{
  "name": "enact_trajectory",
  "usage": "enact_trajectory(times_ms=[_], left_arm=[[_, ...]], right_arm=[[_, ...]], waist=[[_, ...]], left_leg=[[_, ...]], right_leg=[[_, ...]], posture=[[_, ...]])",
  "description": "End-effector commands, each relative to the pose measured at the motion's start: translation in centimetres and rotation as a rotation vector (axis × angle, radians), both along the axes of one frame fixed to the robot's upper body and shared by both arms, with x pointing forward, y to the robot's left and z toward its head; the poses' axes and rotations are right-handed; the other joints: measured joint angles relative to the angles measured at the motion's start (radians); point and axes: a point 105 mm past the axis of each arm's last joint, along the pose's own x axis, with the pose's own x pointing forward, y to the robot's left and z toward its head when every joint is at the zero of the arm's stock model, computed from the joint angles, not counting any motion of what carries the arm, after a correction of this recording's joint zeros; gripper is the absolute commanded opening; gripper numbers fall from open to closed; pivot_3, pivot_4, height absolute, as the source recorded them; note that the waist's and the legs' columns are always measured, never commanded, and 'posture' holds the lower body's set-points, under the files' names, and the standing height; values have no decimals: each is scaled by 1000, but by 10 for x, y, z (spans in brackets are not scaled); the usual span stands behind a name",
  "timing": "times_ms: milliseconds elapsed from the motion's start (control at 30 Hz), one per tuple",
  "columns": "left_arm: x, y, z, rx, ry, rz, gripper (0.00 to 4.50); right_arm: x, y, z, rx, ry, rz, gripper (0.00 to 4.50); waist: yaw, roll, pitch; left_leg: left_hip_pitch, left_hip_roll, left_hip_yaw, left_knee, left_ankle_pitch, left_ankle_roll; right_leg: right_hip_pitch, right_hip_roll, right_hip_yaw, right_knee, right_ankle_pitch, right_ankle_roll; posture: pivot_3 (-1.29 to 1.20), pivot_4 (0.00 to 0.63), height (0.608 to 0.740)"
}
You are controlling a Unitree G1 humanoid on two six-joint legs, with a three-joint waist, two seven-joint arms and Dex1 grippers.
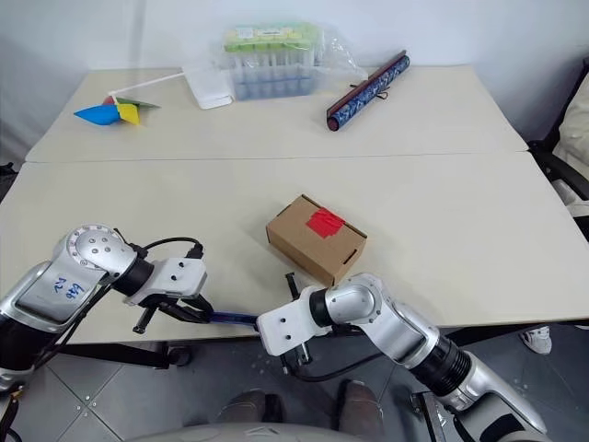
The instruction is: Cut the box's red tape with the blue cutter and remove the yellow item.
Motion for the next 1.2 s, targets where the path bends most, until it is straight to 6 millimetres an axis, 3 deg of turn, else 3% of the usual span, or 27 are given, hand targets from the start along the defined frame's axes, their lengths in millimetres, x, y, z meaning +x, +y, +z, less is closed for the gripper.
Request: enact_trajectory(times_ms=[33,400,1200], left_arm=[[-9,7,-11,46,52,14,387],[-13,12,-14,65,69,29,387],[-14,13,-15,102,105,84,387]], right_arm=[[8,-4,-4,-18,-25,-19,12],[8,-7,22,40,-73,-1,12],[7,1,5,16,-62,29,12]], waist=[[-1,0,0],[-17,0,0],[-18,0,0]], left_leg=[[0,0,0,0,0,0],[1,0,-1,0,0,0],[1,0,-2,0,0,0]], right_leg=[[0,0,0,0,0,0],[0,0,0,1,0,-1],[0,0,1,1,0,-1]], posture=[[0,150,740],[0,150,740],[0,150,740]])
